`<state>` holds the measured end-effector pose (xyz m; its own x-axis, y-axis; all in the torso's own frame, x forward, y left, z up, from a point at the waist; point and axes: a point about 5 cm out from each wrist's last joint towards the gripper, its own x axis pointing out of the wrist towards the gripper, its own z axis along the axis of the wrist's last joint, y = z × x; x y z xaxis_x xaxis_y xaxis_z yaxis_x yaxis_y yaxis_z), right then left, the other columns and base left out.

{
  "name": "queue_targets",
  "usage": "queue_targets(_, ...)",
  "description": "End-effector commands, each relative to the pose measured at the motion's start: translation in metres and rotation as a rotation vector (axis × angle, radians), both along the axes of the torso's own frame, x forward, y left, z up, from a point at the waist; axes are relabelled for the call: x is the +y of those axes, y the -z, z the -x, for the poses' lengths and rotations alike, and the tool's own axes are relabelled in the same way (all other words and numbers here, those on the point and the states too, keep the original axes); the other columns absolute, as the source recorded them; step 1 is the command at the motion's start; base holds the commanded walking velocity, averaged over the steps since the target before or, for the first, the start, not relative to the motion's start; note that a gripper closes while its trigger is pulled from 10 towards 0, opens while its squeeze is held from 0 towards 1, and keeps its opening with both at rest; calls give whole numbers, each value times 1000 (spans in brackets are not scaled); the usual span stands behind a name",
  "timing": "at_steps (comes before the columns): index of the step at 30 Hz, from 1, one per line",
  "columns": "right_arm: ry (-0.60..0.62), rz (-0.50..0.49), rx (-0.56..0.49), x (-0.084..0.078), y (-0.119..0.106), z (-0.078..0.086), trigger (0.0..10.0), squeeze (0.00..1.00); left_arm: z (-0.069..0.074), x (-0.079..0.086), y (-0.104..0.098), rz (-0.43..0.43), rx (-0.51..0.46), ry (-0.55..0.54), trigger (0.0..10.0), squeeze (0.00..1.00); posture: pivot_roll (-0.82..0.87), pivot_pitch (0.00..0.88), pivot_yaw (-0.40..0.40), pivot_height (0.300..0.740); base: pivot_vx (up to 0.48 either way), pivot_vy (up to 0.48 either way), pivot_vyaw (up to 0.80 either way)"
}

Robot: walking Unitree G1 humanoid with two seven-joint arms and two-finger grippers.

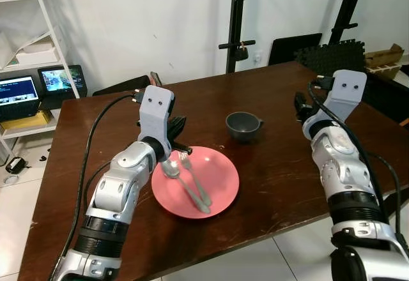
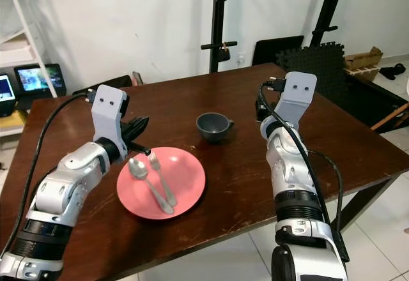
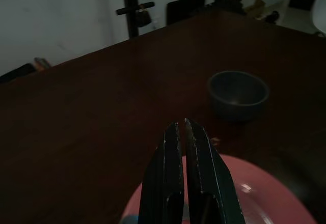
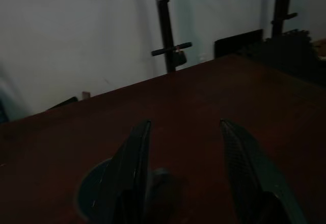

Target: Setting the table

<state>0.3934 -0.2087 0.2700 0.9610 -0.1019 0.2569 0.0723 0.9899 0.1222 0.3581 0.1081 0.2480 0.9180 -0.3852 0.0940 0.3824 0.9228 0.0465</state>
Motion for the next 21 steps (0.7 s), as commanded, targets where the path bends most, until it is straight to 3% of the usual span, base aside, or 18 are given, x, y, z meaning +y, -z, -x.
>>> queue_targets(1,-11,6,9,4,1,0,10000,0,-1,3,6,7,38,-11,10000,0,-22,101,87,740,0,0,0)
queue_targets(8,-23,20,12,6,2,0,10000,0,-1,20,1,107,117,82,10000,0,-16,108,80,740,0,0,0)
queue_targets(13,-27,24,13,6,1,0,10000,0,3,42,-7,89,126,181,10000,0,-11,113,74,740,0,0,0)
queue_targets(17,-25,31,13,4,0,1,10000,0,13,69,-7,13,177,300,10000,0,-4,124,67,740,0,0,0)
queue_targets(21,-21,32,13,1,-2,2,10000,0,21,87,-12,77,227,360,10000,0,-1,134,61,740,0,0,0)
